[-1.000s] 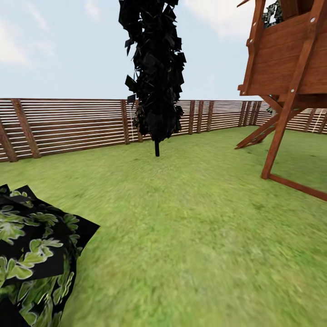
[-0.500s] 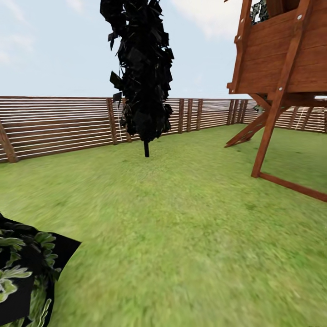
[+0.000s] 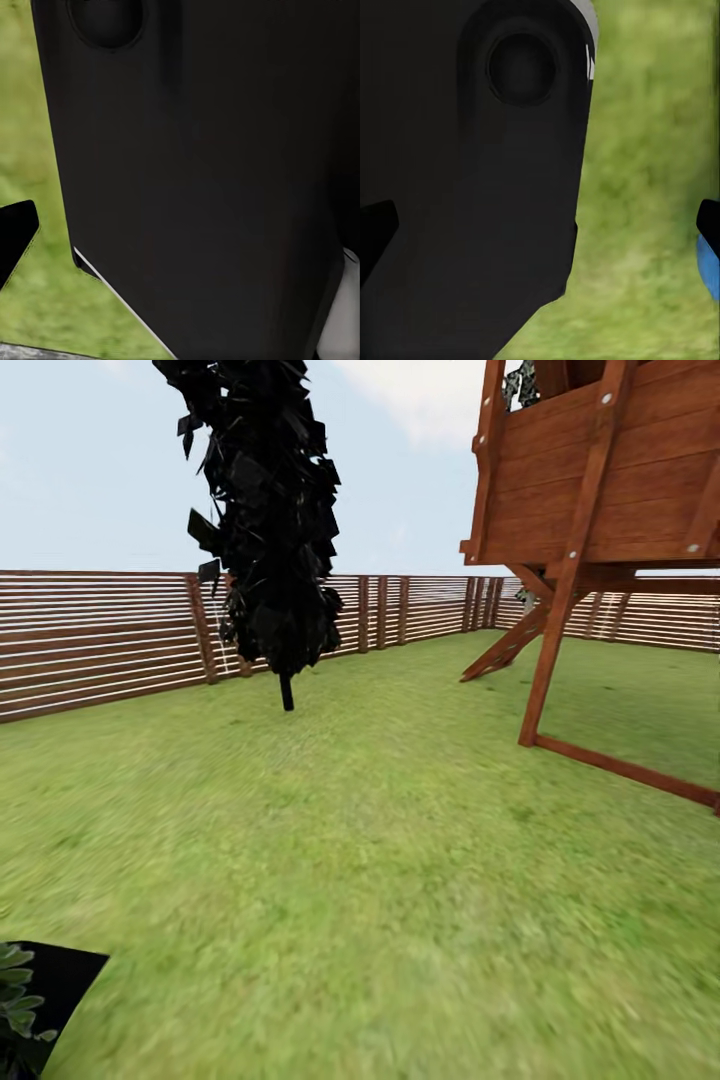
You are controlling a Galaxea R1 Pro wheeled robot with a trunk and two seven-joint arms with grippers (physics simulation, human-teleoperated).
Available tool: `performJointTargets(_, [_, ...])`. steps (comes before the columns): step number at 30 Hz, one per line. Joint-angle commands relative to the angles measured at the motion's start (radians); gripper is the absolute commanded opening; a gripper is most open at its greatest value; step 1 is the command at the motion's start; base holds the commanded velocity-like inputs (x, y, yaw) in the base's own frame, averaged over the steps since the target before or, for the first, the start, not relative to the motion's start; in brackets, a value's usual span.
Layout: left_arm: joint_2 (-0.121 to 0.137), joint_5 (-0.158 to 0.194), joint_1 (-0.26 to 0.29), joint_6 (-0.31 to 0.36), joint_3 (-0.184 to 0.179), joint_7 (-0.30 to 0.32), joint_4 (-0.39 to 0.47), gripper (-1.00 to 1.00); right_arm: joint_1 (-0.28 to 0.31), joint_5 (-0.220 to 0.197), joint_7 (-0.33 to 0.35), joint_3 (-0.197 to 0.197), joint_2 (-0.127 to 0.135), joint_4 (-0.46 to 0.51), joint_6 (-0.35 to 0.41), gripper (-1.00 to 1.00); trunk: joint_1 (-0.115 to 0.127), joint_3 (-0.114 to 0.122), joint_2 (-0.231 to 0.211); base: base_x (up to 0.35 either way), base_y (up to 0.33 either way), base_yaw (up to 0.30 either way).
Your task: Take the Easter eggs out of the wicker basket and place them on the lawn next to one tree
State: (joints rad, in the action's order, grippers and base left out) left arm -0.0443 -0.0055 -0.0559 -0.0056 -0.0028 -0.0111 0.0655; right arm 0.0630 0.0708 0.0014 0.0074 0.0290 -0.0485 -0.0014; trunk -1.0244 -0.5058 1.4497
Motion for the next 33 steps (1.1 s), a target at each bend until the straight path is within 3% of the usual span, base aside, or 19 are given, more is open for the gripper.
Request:
performJointTargets(1, [0.000,-0.001,0.000,-0.001,0.000,-0.001,0.002,1.00,0.001,0.007,0.000,0.000,0.000,-0.002,0.000,1.00,-0.001,-0.001,0.000,0.336,0.000,-0.013])
performJointTargets(33, [0.000,-0.001,0.000,-0.001,0.000,-0.001,0.002,1.00,0.001,0.007,0.003,0.000,-0.001,-0.003,0.003,1.00,-0.001,-0.001,0.000,0.336,0.000,-0.001])
